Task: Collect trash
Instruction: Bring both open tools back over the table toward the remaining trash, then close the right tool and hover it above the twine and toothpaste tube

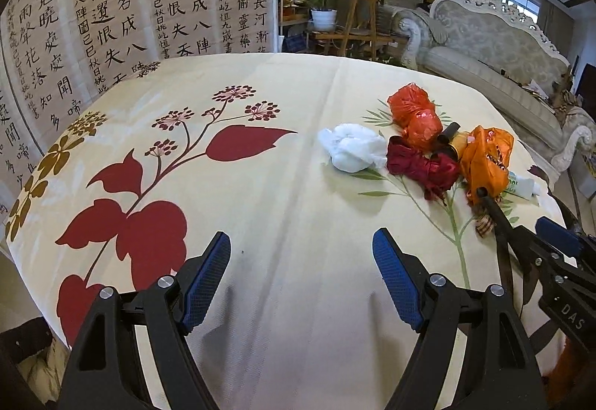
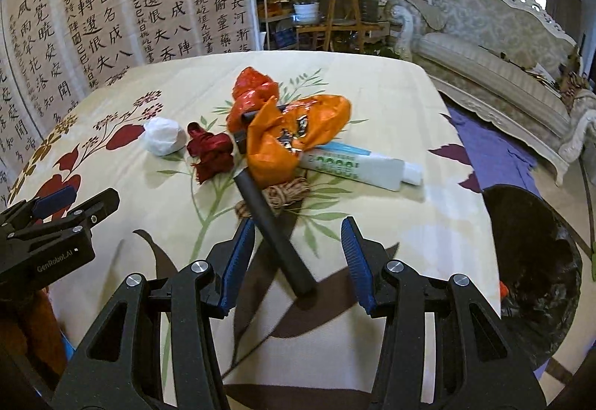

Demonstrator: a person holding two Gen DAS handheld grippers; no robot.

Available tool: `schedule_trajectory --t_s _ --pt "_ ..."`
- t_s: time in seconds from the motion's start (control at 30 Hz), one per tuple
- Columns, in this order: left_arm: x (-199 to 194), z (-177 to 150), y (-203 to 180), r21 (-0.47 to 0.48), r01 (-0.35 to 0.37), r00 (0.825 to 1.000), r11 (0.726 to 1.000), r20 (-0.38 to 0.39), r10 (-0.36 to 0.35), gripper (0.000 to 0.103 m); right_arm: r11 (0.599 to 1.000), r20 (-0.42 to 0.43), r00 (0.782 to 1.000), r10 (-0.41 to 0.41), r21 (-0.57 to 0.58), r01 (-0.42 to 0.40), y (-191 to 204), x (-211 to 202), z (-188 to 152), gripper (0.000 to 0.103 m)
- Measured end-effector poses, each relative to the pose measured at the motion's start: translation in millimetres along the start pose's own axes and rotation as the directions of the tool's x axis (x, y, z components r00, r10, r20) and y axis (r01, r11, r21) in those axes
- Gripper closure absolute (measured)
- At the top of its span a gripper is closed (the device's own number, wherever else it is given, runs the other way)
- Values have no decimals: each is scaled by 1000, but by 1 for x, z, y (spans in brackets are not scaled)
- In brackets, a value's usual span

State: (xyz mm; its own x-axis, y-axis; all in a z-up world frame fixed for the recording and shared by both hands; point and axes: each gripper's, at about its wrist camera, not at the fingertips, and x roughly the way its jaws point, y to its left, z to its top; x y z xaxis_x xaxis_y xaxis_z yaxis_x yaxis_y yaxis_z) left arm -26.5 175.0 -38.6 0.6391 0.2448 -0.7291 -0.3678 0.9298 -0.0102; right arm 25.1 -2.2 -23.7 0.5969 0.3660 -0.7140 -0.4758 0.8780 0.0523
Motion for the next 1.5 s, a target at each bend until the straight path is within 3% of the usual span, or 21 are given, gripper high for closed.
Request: schedule_trajectory --t_s 0.1,0.2,0.3,0.57,0.9,1.5 --pt "2 0 1 -4 5 1000 1000 -5 -5 27 1000 -14 1000 2 -19 -3 6 5 2 65" --pt "4 0 4 -10 9 1000 1000 -8 -9 27 999 -27 1000 6 -32 -7 10 9 2 67" --pt "5 0 5 -12 10 1000 1000 -11 -11 27 999 -40 999 9 -40 -11 11 11 0 80" --pt "5 -1 0 -5 17 1000 1000 -18 -17 27 998 -52 998 28 -58 -31 13 7 -7 89" --pt "5 0 -6 5 25 999 1000 -20 -24 27 1000 -60 998 -11 -25 10 -6 -5 -22 92" --pt "8 -3 -5 -3 31 999 1000 -31 -31 27 998 -44 997 -60 4 60 -24 3 -14 93"
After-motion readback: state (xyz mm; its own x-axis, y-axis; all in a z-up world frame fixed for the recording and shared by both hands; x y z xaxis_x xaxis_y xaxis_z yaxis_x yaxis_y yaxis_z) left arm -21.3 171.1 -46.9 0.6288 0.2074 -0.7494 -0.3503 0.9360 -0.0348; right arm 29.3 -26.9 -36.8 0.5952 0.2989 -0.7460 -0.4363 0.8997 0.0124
